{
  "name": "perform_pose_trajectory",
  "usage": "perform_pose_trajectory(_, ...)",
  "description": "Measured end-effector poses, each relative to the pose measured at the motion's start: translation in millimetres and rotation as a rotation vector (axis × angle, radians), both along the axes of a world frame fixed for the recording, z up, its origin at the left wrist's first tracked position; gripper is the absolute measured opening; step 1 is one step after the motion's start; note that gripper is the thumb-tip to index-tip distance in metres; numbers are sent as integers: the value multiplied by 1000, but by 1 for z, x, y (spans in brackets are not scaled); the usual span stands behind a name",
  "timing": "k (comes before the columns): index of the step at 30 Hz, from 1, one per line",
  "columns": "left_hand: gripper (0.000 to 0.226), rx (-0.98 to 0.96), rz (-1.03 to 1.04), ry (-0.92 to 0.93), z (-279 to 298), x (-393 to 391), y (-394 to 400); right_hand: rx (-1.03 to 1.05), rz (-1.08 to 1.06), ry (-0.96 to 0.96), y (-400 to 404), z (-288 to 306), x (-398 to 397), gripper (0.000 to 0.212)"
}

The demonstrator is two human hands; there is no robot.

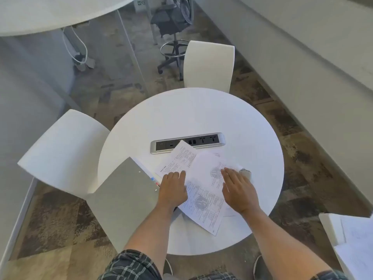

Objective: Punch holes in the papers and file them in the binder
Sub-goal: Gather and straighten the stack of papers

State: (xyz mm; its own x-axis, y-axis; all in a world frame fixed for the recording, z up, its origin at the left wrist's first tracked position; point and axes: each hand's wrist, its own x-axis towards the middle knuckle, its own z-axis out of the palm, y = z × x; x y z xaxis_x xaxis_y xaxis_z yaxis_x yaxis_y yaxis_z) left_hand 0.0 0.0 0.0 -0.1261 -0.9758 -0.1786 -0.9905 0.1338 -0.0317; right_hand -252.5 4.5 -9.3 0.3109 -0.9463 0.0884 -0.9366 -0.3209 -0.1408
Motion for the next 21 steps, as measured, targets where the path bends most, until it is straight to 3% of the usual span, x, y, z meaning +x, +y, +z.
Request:
perform_pose_trajectory(5,42,84,169,-45,-3,-6,-2,239,26,92,21,-18,4,60)
perform_pose_trajectory(12,37,206,302,56,-14,-14,-12,441,103,134,30,-28,0,64)
perform_pose_trajectory(18,28,232,468,394,-15,-19,-18,431,100,114,22,-31,-6,64)
perform_pose_trajectory(21,13,223,562,541,-12,-18,-20,433,64,55,19,-28,-5,62)
